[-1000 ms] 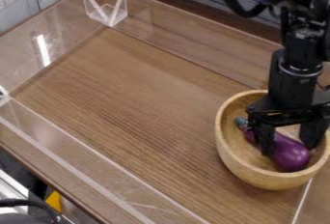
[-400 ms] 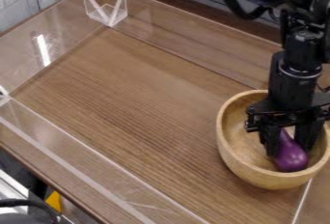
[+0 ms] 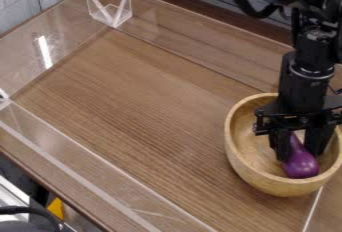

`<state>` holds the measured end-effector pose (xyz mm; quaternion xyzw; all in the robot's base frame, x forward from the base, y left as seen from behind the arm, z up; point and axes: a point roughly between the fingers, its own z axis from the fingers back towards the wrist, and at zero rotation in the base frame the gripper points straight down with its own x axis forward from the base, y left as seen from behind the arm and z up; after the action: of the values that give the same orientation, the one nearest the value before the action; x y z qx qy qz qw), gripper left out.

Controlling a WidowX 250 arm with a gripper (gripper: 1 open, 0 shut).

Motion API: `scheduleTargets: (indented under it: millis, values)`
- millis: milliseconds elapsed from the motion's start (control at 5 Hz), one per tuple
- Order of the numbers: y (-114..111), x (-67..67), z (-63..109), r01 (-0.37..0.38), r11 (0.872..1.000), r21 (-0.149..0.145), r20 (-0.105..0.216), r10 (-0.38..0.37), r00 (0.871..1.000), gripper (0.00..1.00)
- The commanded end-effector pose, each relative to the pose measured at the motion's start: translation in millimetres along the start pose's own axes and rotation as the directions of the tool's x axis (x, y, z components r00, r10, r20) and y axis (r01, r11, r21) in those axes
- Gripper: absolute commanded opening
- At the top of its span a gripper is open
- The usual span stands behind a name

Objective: Remove the purple eggplant from inside the brown bowl and put it on the table

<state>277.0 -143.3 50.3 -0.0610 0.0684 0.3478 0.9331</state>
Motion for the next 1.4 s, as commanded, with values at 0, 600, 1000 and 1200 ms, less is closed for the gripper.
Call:
scheduleTargets:
  millis: [0,600,1000,1200]
  values:
    - [-9.0,0.2,23.2,0.019,0.998,-0.061,0.028,-0.017,0.999,0.0]
    - [-7.7,-5.1,46.9,0.027,0.997,-0.079,0.008,-0.026,1.0,0.0]
    - [-4.0,-5.4,97.8,0.018,0.989,-0.148,-0.031,-0.023,0.999,0.0]
    - [6.6,1.0,125.9,-0.002,0.983,-0.184,-0.044,-0.007,0.999,0.0]
